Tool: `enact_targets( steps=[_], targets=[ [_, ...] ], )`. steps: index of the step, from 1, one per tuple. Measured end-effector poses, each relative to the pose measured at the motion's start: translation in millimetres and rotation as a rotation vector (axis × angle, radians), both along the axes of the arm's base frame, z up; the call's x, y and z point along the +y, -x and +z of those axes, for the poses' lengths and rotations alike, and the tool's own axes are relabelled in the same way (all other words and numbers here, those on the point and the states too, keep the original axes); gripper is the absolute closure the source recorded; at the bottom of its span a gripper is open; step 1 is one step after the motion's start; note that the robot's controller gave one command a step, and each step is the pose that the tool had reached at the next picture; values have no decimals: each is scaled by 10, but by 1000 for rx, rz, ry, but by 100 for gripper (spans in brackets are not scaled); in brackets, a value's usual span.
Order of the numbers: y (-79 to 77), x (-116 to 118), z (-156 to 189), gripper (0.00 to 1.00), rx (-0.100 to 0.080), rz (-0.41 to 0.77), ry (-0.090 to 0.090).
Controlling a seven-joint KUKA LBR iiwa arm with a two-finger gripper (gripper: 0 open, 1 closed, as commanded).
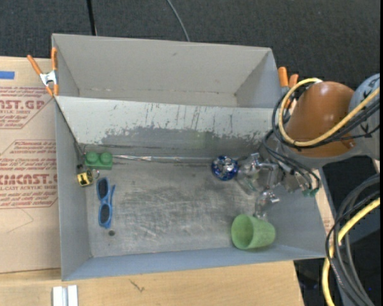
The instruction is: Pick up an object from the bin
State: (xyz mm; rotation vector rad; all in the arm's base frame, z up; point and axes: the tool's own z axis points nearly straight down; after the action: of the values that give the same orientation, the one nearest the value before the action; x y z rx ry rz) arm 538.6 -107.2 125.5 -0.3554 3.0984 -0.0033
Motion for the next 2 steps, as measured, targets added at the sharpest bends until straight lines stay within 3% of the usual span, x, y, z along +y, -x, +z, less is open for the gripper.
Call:
enact_targets(
  steps=[1, 2],
  targets=[
    [500, -190, -531, 0, 1, 70, 5],
    [-116, -477, -14, 0, 15, -93, 0]
  ],
)
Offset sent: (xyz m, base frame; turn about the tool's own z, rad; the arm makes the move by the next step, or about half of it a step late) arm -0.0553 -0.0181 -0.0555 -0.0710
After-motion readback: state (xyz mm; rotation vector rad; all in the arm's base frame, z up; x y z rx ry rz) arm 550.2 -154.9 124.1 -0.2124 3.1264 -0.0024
